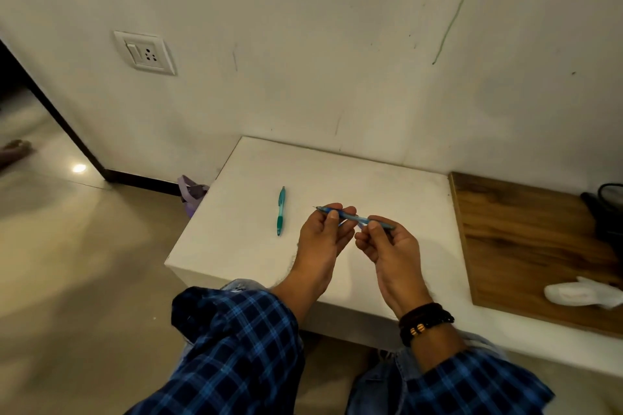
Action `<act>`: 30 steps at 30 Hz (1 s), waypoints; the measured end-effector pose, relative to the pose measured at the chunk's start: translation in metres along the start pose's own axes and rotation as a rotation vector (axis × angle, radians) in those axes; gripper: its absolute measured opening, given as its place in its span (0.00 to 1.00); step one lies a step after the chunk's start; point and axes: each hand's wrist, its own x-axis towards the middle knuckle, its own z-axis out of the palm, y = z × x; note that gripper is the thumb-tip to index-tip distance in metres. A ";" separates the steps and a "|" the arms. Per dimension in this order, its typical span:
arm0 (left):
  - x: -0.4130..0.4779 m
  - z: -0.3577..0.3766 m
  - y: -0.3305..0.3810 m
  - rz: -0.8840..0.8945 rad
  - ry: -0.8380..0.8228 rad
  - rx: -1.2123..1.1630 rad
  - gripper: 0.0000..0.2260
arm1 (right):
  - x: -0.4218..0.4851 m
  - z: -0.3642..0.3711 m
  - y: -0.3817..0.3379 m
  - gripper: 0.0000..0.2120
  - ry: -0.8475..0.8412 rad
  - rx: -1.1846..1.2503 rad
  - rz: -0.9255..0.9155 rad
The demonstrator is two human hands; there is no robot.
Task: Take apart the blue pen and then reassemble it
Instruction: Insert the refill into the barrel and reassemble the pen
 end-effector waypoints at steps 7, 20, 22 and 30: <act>0.003 -0.002 0.000 0.070 -0.035 0.012 0.12 | 0.005 -0.013 -0.008 0.10 -0.121 0.086 0.124; 0.001 -0.002 0.001 0.127 -0.173 0.742 0.14 | 0.011 -0.016 -0.008 0.08 -0.052 -0.425 -0.214; 0.001 -0.003 0.002 0.144 -0.174 0.838 0.15 | 0.013 -0.015 -0.010 0.08 -0.062 -0.338 -0.161; 0.007 -0.004 -0.003 0.182 -0.187 0.983 0.14 | 0.018 -0.026 -0.015 0.07 -0.043 -0.260 -0.051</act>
